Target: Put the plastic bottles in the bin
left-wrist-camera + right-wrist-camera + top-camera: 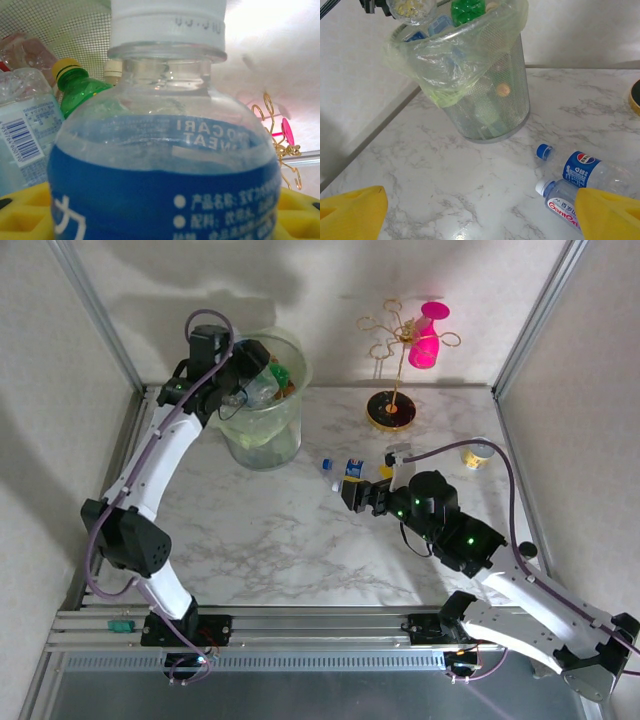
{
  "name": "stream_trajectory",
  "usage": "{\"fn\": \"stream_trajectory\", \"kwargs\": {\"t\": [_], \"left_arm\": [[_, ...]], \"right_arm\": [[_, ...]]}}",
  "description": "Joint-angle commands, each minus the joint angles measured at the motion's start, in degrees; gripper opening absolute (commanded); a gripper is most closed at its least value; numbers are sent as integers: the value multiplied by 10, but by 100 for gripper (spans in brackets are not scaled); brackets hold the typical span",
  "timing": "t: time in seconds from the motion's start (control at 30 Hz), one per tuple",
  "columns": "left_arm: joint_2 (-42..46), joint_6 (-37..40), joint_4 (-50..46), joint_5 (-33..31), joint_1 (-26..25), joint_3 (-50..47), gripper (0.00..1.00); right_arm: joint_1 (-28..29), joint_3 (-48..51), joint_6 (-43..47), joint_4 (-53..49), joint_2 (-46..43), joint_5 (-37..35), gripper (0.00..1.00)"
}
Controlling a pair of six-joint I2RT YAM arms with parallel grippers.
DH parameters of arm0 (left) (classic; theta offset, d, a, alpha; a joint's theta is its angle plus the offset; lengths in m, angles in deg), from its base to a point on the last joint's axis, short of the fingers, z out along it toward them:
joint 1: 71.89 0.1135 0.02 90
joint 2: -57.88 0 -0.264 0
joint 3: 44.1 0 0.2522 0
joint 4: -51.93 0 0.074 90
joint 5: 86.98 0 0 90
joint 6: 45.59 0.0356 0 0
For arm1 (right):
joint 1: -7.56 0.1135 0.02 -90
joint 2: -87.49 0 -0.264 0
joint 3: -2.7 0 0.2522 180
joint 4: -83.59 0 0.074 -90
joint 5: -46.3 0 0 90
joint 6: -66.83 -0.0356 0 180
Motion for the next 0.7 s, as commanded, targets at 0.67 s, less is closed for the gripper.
{"fn": "stream_trajectory", "kwargs": {"t": [0.67], "left_arm": [[-166, -127, 71, 19, 26, 206, 35]], "right_arm": [[-3, -13, 3, 24, 22, 9, 96]]}}
